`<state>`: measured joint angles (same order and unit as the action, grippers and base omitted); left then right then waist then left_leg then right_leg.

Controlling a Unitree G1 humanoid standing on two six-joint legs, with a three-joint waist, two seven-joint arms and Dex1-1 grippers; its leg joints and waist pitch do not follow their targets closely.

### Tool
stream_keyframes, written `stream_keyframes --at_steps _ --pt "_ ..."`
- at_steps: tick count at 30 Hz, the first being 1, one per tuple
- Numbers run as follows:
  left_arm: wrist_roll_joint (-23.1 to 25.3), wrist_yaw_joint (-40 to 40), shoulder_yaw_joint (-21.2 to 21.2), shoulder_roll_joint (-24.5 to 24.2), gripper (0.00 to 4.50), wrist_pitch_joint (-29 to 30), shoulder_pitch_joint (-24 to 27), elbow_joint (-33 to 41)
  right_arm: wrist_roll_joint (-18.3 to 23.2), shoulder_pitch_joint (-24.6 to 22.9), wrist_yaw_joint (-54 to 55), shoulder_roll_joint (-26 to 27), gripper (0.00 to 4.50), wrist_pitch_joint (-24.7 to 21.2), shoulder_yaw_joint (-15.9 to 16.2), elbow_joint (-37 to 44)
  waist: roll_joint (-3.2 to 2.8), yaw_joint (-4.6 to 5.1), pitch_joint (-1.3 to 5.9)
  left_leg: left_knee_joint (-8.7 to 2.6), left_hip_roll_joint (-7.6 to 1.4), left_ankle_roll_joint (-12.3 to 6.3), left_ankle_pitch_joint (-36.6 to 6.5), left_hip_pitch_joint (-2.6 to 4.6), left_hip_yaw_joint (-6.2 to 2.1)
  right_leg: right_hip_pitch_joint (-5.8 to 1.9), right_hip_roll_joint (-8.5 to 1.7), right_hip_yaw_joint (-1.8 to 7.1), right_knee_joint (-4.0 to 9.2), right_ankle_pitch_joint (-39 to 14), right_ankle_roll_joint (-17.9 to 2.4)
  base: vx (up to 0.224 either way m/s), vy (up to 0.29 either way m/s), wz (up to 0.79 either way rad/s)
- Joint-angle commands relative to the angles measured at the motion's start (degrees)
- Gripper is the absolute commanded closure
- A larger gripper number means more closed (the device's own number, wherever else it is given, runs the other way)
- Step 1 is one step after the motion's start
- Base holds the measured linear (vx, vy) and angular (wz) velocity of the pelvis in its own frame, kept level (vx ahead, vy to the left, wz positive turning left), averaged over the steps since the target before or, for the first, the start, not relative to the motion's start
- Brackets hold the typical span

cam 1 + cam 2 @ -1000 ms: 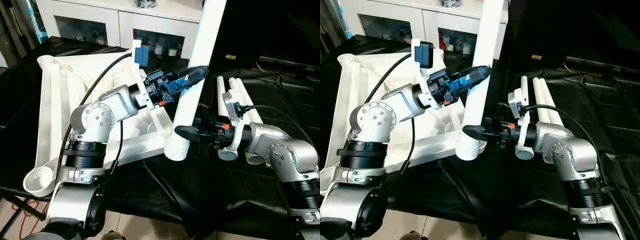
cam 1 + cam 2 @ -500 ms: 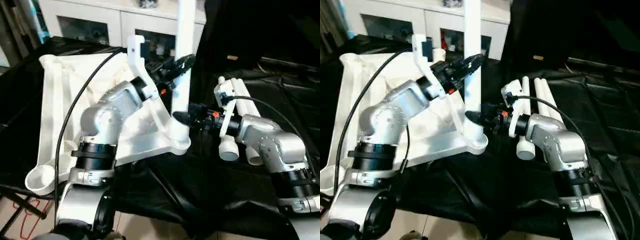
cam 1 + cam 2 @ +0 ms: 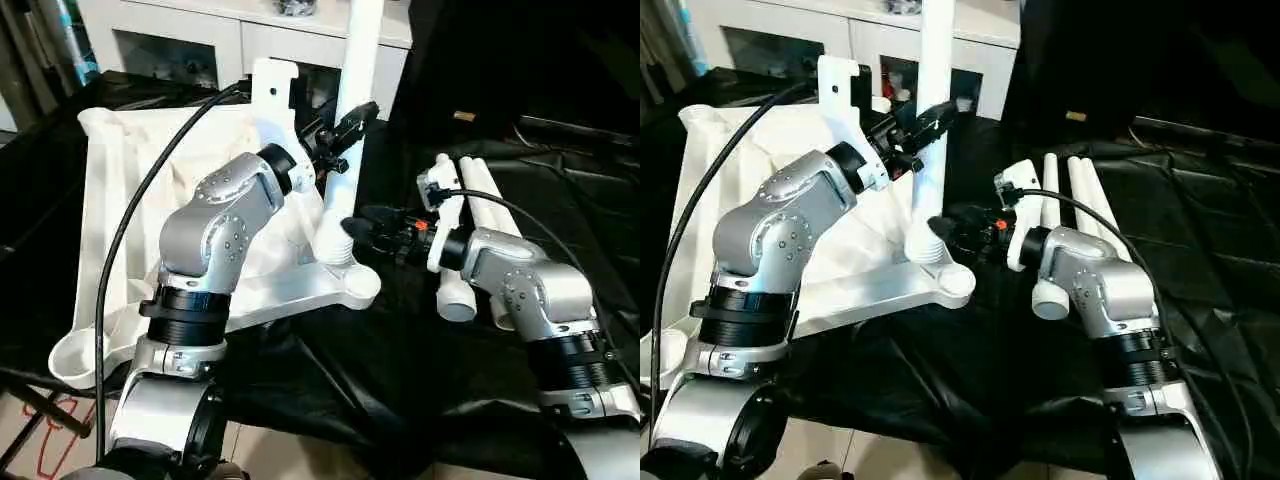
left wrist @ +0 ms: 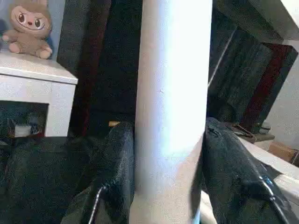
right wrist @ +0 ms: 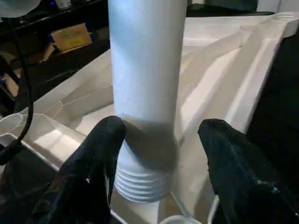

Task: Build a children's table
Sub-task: Pick table leg

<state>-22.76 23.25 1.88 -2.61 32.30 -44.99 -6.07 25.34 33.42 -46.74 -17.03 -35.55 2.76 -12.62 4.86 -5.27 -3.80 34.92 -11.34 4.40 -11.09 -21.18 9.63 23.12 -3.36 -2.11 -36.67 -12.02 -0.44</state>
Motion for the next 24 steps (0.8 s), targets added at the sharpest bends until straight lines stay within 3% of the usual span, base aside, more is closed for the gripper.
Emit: stream_keyframes --at_steps 1,20,24 --pt "0.1 0.1 -1.9 0.8 2.68 0.1 -0.1 1.5 0.8 0.0 -1.0 -0.3 1.64 -0.4 0.3 0.8 0.34 -0.16 4.51 -3.25 -1.42 -2.82 1.2 0.50 0.18 -3.91 -3.81 2.29 3.27 4.2 -13.8 0.000 0.000 0.00" --pt "-0.7 0.5 -3.0 1.6 2.68 0.8 0.5 2.8 -0.5 1.8 -1.9 1.9 1.64 0.9 0.6 -3.7 0.52 0.00 4.49 -3.30 -1.44 -2.39 0.6 0.44 0.20 -3.90 -3.88 2.21 3.33 2.9 -13.8 0.000 0.000 0.00" --pt "-0.9 0.6 -3.0 1.6 2.68 1.1 0.6 3.0 -0.8 2.0 -2.2 2.2 2.00 1.1 0.9 -4.3 0.60 -0.02 4.47 -3.31 -1.45 -2.41 0.8 0.44 0.19 -3.88 -3.92 2.20 3.37 2.4 -13.4 0.000 0.000 0.00"
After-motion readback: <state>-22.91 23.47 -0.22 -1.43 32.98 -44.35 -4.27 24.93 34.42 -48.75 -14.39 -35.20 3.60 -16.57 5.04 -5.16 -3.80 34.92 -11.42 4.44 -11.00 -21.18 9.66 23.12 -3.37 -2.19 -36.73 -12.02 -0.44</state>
